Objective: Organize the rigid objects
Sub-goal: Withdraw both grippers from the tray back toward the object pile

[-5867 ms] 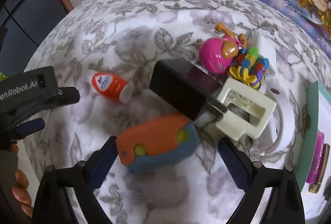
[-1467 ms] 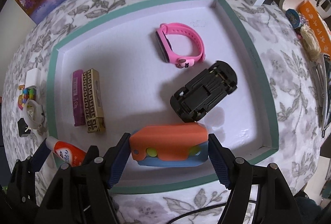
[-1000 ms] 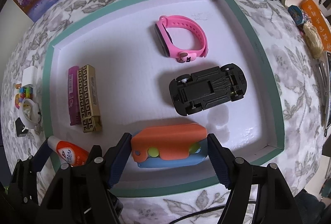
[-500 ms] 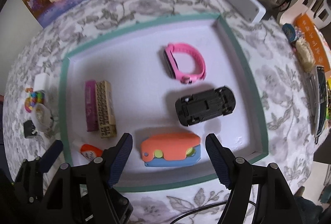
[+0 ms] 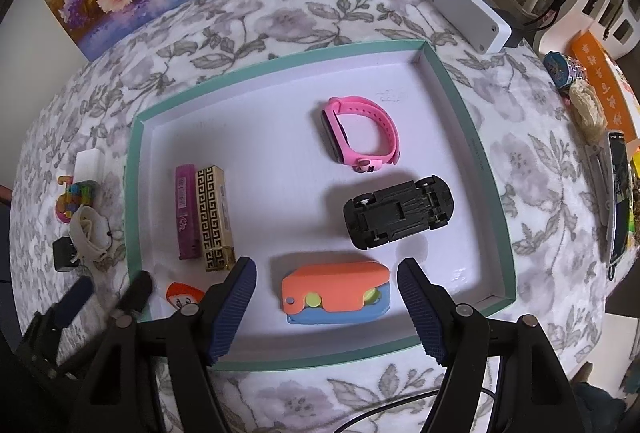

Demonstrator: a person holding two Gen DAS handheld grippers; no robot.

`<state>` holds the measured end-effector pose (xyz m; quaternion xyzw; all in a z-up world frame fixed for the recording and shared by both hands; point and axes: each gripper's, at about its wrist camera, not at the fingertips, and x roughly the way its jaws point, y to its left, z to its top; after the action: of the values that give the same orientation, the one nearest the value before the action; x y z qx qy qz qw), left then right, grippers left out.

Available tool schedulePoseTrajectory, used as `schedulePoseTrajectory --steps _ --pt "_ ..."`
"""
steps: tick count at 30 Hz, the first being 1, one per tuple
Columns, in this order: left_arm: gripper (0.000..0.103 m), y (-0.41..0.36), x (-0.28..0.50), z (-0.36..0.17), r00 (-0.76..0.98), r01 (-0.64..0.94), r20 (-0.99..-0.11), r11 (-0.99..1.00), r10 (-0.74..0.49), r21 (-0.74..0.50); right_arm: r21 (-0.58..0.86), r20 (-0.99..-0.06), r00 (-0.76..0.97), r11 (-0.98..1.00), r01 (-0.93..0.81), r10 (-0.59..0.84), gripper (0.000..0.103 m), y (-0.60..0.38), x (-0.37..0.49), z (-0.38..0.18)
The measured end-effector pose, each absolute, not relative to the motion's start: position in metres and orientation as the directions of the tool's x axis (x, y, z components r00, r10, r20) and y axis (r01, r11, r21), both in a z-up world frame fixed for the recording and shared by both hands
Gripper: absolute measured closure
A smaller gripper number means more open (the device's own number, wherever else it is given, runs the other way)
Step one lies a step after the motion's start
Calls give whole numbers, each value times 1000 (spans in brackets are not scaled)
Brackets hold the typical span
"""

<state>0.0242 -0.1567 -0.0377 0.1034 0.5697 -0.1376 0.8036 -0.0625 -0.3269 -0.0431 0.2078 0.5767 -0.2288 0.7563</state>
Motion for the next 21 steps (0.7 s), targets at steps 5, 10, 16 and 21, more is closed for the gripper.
schedulePoseTrajectory --steps 5,10,16,21 --pt "24 -126 39 -41 294 222 -953 975 -68 -1 43 -963 244 832 553 -112 24 -315 -56 -40" --pt "24 -105 49 -47 270 142 -962 990 -39 -1 12 -957 256 862 507 -138 23 -298 -47 -36" --pt "19 -85 56 -46 274 84 -961 996 -27 -4 -34 -948 269 896 443 -169 21 -271 -38 -36" --pt "9 -59 64 -44 296 -9 -955 1000 19 17 -52 -937 300 921 385 -178 0 -250 -31 -36"
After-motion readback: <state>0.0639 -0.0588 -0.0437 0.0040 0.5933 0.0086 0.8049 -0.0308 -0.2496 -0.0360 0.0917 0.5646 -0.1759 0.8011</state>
